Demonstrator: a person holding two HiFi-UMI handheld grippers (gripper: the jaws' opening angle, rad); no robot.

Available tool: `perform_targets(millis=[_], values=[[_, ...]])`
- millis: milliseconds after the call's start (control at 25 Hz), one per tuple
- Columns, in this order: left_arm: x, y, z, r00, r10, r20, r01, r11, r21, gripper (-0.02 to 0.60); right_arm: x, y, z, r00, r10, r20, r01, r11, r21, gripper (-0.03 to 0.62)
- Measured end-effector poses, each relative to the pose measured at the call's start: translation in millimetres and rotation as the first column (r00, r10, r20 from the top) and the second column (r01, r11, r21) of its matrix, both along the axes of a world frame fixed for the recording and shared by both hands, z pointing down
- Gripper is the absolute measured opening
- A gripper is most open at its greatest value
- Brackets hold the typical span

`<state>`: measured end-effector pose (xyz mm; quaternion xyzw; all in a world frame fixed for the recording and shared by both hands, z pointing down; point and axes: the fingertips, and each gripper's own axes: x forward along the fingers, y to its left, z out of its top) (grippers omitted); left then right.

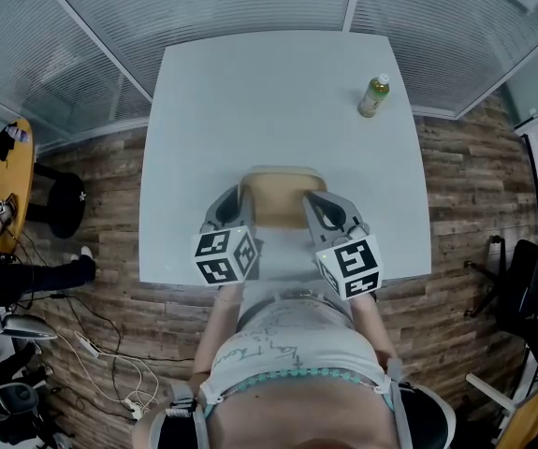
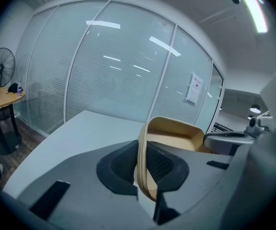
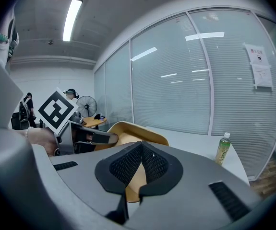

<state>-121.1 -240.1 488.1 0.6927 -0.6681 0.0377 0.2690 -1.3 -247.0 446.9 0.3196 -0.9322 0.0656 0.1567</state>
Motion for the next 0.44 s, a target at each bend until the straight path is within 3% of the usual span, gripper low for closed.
perform_targets(millis=[440], values=[[0.8,-0.3,-0.6,1.0,0.004,-0.002,-0.004,1.0,0.002,0.025,-0.3,-0.1,-0.1,1.0,0.0,-0.002,0.0,1.0,0.001,0.0]])
